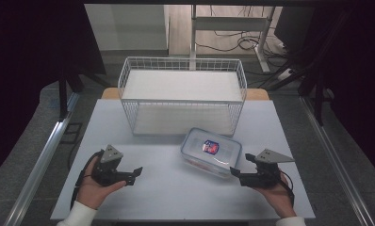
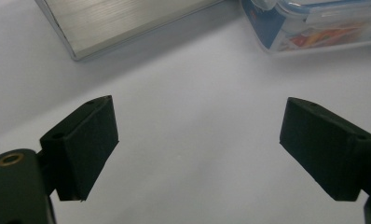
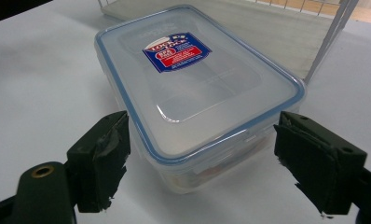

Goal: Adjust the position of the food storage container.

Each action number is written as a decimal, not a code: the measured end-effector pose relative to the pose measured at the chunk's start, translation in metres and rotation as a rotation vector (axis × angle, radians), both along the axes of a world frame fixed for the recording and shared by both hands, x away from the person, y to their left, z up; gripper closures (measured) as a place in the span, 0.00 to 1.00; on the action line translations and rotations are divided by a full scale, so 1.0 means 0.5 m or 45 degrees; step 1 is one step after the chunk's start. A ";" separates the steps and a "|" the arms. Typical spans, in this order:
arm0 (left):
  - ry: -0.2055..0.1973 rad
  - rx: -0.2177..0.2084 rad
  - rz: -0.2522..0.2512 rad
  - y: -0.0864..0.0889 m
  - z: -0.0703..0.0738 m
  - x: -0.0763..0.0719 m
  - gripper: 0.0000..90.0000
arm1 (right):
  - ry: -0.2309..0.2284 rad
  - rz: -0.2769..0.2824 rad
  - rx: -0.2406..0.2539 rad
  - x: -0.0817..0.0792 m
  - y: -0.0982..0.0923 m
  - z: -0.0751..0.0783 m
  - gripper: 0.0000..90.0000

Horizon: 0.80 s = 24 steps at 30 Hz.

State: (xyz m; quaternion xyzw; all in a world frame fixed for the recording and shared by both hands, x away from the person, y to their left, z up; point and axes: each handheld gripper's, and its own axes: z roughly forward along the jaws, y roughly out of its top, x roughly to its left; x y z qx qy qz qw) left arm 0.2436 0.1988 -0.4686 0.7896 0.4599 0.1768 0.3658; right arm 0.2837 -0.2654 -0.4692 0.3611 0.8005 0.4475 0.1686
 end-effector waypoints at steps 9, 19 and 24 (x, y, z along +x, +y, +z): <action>-0.001 -0.014 0.001 0.004 -0.001 -0.003 0.13 | 0.001 -0.002 -0.001 -0.003 0.001 0.000 0.20; -0.012 -0.025 -0.011 0.005 0.003 -0.008 0.13 | -0.015 0.010 -0.020 -0.002 0.023 0.007 0.21; -0.003 -0.024 -0.002 0.005 0.002 -0.004 0.13 | 0.016 0.010 -0.019 0.008 0.023 0.004 0.22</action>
